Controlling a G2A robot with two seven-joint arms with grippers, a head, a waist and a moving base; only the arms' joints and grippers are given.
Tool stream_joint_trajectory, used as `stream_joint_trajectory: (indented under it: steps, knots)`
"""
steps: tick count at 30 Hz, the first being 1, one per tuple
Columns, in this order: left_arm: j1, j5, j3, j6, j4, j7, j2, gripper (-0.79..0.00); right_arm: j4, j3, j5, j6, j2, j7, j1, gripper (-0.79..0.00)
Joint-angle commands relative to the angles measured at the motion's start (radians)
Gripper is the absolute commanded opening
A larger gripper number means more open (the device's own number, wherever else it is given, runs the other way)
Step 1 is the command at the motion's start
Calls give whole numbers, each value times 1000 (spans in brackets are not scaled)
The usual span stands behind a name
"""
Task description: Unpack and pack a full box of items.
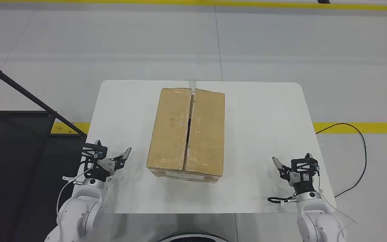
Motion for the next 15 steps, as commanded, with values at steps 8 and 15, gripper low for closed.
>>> stream_joint_trajectory:
  steps: [8, 15]
  knots:
    - [0, 0, 0, 0, 0, 0, 0, 0, 0, 0, 0, 0, 0, 0, 0, -1]
    - [-15, -11, -2, -27, 3, 16, -1, 0, -13, 2, -64, -10, 2, -32, -3, 0]
